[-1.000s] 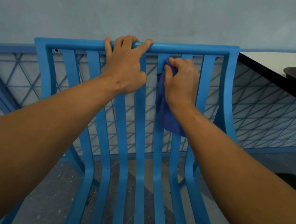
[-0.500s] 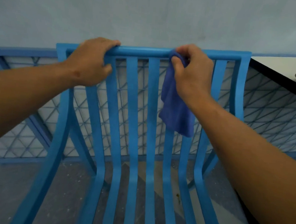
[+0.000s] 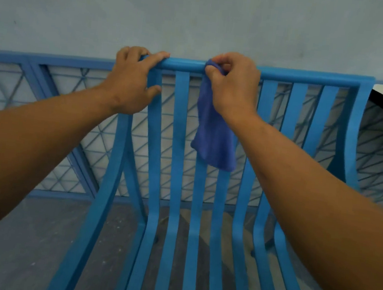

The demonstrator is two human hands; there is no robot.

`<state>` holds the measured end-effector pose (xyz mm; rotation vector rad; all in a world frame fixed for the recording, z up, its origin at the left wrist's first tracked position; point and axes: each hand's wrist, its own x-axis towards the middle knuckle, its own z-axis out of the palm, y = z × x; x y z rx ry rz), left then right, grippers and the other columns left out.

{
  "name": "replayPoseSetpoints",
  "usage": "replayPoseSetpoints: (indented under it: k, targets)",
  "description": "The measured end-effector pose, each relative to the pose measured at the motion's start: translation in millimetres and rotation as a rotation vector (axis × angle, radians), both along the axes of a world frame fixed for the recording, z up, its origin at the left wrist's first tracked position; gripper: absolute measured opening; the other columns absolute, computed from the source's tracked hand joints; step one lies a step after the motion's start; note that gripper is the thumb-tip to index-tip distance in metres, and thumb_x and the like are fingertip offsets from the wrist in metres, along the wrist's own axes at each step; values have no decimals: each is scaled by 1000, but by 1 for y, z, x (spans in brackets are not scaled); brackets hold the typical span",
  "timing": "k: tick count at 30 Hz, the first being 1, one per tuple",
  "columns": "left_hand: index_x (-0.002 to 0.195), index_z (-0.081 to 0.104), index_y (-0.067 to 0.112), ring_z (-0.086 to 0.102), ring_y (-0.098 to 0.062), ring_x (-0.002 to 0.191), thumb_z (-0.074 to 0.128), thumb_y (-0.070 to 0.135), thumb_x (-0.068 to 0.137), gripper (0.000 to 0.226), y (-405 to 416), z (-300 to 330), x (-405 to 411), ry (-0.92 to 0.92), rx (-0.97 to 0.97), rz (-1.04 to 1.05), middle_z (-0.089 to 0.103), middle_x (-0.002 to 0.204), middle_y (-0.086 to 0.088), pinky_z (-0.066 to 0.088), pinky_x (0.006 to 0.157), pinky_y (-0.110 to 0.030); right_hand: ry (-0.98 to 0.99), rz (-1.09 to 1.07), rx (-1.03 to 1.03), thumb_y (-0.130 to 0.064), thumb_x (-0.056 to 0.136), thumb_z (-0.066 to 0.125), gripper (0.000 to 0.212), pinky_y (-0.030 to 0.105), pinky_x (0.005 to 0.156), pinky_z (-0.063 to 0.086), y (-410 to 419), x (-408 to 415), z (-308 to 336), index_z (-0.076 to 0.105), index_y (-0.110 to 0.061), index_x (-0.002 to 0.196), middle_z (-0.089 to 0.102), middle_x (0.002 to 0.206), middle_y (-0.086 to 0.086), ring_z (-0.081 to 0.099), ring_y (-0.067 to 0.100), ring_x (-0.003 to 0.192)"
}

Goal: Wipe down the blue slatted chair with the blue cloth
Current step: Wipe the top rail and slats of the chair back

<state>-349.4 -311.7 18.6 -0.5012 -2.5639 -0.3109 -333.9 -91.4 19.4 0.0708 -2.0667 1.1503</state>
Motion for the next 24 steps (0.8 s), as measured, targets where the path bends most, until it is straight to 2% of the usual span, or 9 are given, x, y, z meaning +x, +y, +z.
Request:
replayPoseSetpoints:
  k: [2, 4, 6, 10, 13, 15, 17, 20, 24]
  targets:
    - [156, 31, 31, 27, -39, 137, 67, 27, 94, 72, -5, 3, -1, -28, 5, -17, 37, 144, -16, 21, 119, -44, -49, 17, -129, -25, 81, 77, 12, 20, 67, 44, -13, -1, -8, 67, -21, 76, 60, 66, -13, 60, 8, 68]
    - [156, 32, 30, 29, -40, 137, 68, 27, 94, 72, -10, 5, -5, -40, -6, -38, 39, 145, -16, 19, 119, -42, -89, 35, -198, -26, 82, 78, 21, 20, 67, 45, -27, 0, -20, 60, -23, 71, 59, 66, -13, 60, 10, 69]
    - [156, 33, 28, 32, -39, 138, 68, 25, 94, 72, -15, 7, -10, -45, -23, -63, 42, 145, -17, 16, 120, -39, -122, 50, -234, -28, 83, 78, 21, 20, 65, 43, -41, 1, -30, 62, -19, 73, 60, 66, -10, 60, 10, 68]
    - [154, 39, 20, 40, -35, 138, 67, 12, 94, 66, -24, 10, -15, -37, -25, -130, 49, 145, -14, 20, 121, -39, -129, 86, -302, -28, 82, 78, 32, 30, 56, 43, -64, 1, -37, 68, -4, 63, 63, 59, 12, 48, 6, 53]
    - [153, 41, 18, 42, -33, 138, 64, 2, 93, 66, -27, 12, -15, -35, -16, -148, 51, 146, -12, 23, 121, -39, -159, 100, -417, -15, 84, 73, 23, 22, 54, 41, -79, 1, -37, 70, -14, 62, 58, 52, -8, 47, -1, 48]
    - [153, 41, 19, 40, -32, 139, 62, -1, 93, 67, -28, 13, -16, -54, -4, -145, 49, 148, -11, 24, 122, -39, -149, 109, -511, -9, 86, 68, 13, 18, 64, 49, -89, 2, -36, 78, -14, 80, 69, 68, -10, 60, -3, 62]
    - [154, 40, 20, 38, -32, 142, 58, -8, 89, 73, -28, 14, -15, -82, 4, -138, 47, 150, -10, 25, 122, -38, -128, 112, -564, -5, 88, 63, 20, 15, 79, 52, -99, 5, -34, 79, -10, 100, 76, 92, -4, 69, 5, 86]
    - [155, 38, 20, 32, -29, 146, 49, -19, 79, 87, -28, 19, -8, -143, 25, -107, 40, 155, -9, 22, 122, -31, -131, 165, -487, -2, 95, 52, 32, 10, 90, 45, -116, 14, -31, 72, -6, 120, 73, 116, -1, 65, 11, 110]
    - [156, 35, 23, 29, -23, 149, 46, -21, 78, 91, -28, 24, 0, -185, 53, -100, 36, 159, -5, 21, 120, -23, -181, 249, -411, 1, 98, 42, 47, 7, 99, 28, -127, 14, -31, 53, -6, 143, 55, 146, 4, 47, 14, 137]
